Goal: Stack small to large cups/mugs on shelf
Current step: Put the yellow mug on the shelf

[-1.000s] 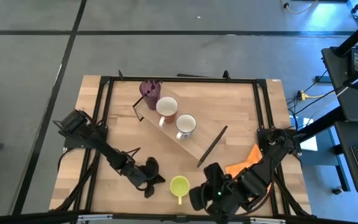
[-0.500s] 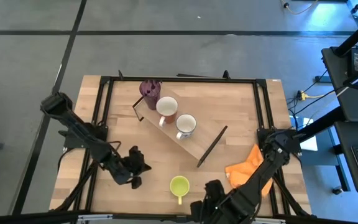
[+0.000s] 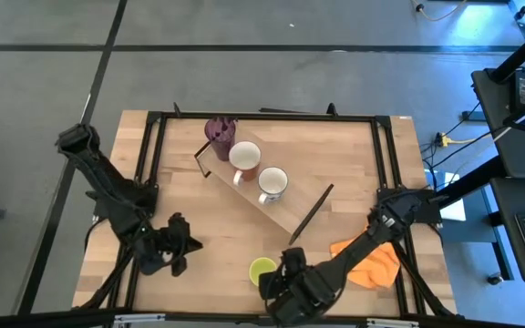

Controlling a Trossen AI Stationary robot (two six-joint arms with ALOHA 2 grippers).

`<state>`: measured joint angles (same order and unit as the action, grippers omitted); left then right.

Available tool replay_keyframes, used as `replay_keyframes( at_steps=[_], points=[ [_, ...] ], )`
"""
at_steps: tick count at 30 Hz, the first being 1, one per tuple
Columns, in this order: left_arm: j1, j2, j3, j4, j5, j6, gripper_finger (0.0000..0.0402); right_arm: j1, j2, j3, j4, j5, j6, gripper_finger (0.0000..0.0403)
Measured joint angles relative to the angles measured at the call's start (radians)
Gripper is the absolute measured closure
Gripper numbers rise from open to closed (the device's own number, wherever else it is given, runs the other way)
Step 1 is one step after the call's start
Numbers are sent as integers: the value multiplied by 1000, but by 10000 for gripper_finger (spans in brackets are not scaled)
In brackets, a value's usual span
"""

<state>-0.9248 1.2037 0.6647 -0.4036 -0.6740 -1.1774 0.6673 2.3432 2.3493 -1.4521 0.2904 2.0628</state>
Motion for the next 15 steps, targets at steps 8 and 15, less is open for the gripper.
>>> replay_keyframes(
  at_steps=[8,15],
  points=[
    [-84,0,0,-89,-23,-115,378,-38,54,-1,66,-32,-26,189],
    [-112,0,0,-141,-24,-156,378,-50,87,0,74,-62,-19,190]
  ],
)
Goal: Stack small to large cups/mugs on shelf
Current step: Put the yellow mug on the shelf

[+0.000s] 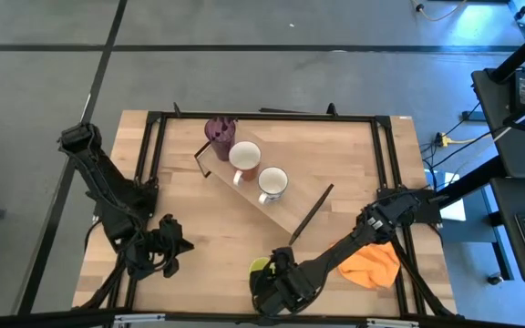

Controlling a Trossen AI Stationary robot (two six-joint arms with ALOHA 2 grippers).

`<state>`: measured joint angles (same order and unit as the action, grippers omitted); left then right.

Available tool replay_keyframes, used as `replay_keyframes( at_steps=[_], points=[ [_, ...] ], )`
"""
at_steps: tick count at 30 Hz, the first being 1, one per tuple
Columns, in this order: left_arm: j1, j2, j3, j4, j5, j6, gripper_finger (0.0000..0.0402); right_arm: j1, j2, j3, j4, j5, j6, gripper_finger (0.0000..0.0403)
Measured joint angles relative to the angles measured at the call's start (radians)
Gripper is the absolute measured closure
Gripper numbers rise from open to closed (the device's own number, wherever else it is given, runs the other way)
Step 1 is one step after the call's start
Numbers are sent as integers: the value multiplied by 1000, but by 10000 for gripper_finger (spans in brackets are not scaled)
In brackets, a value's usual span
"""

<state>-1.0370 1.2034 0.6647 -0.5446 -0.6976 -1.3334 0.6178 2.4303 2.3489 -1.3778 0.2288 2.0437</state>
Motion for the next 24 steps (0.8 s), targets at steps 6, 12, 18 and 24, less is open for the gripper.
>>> replay_keyframes(
  at_steps=[6,12,18,24],
  points=[
    [-1,0,0,-2,2,0,378,0,7,0,-6,-20,26,225],
    [-1,0,0,-22,4,0,378,0,7,0,-6,-16,40,303],
    [-1,0,0,-24,7,0,378,0,7,0,-7,-13,41,368],
    [-1,0,0,-24,7,0,378,0,6,0,-8,-13,41,391]
  ],
)
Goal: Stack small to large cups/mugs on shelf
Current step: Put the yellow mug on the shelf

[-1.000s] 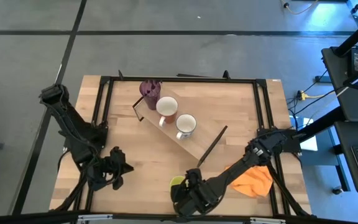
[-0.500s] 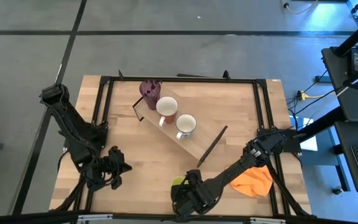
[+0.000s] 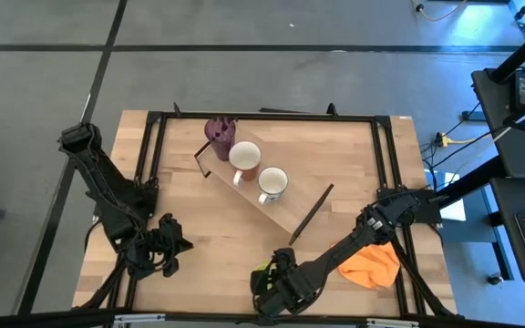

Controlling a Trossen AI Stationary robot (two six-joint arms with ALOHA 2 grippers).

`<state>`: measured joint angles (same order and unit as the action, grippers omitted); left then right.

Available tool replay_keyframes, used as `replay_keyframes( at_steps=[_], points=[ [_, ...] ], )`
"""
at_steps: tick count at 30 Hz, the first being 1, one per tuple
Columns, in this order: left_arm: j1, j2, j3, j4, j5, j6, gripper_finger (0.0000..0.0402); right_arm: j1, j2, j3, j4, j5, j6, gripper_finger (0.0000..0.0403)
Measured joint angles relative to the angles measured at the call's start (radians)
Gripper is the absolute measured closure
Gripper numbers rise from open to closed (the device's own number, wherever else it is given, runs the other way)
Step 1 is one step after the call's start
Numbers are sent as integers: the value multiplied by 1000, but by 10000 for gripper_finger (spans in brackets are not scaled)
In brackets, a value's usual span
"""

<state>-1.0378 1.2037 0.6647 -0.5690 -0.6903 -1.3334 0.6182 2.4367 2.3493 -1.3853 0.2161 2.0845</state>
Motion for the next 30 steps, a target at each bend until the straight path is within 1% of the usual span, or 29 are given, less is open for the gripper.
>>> replay_keyframes(
  at_steps=[5,9,13,16,21,23,25,30],
  points=[
    [0,0,0,0,0,0,378,0,0,0,0,-6,-1,388],
    [0,0,0,0,0,0,378,0,-1,4,16,-8,0,395],
    [0,0,0,0,0,1,378,8,-26,5,73,-5,8,395],
    [0,0,0,0,1,7,378,20,-56,5,77,-4,30,395],
    [1,0,0,-11,14,8,378,29,-112,6,55,-15,41,395],
    [1,0,0,-25,29,8,378,29,-144,6,33,-39,23,395],
    [1,0,0,-36,39,8,378,29,-180,5,5,-39,2,395],
    [2,0,0,-52,50,6,378,26,-272,6,-103,38,-30,396]
  ],
)
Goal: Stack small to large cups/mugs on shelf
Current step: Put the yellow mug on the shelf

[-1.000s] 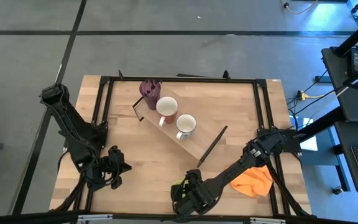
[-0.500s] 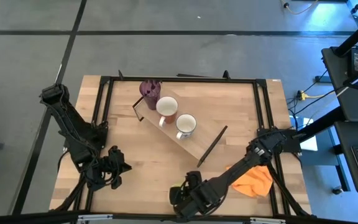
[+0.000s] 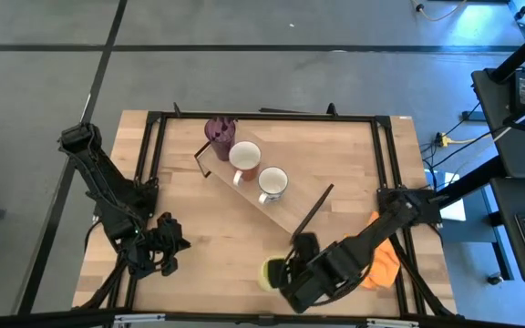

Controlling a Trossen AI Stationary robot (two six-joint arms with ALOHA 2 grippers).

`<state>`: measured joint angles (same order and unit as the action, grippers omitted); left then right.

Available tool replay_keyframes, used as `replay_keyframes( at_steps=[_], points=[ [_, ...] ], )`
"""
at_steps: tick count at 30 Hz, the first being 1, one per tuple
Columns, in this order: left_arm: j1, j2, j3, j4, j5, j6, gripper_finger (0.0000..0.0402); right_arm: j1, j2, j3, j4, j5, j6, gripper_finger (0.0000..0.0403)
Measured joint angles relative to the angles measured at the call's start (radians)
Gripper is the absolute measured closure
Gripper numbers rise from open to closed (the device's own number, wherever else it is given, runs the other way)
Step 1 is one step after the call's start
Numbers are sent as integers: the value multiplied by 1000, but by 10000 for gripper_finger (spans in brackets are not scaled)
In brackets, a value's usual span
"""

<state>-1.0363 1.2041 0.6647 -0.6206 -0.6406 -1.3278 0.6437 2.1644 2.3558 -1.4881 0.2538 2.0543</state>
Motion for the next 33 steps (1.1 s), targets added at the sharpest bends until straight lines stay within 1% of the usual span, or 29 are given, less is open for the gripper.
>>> replay_keyframes(
  at_steps=[4,8,10,16,21,26,29,33],
  points=[
    [2,0,0,-1,2,-7,378,-10,-65,-1,-94,71,-17,396],
    [21,0,0,0,12,-30,378,-31,-116,-5,-83,166,-73,396],
    [33,0,0,0,25,-31,378,-46,-132,-4,-83,197,-105,396],
    [73,0,0,0,58,-31,378,-100,-149,-5,-83,198,-200,396],
    [90,0,0,0,60,-31,378,-127,-149,-5,-83,167,-228,396],
    [90,0,0,0,63,-31,378,-131,-149,-5,-83,137,-211,396],
    [90,0,0,0,93,-33,378,-131,-149,-5,-83,111,-175,396],
    [90,0,0,-6,138,-54,378,-130,-149,-5,-83,111,-105,396]
  ],
)
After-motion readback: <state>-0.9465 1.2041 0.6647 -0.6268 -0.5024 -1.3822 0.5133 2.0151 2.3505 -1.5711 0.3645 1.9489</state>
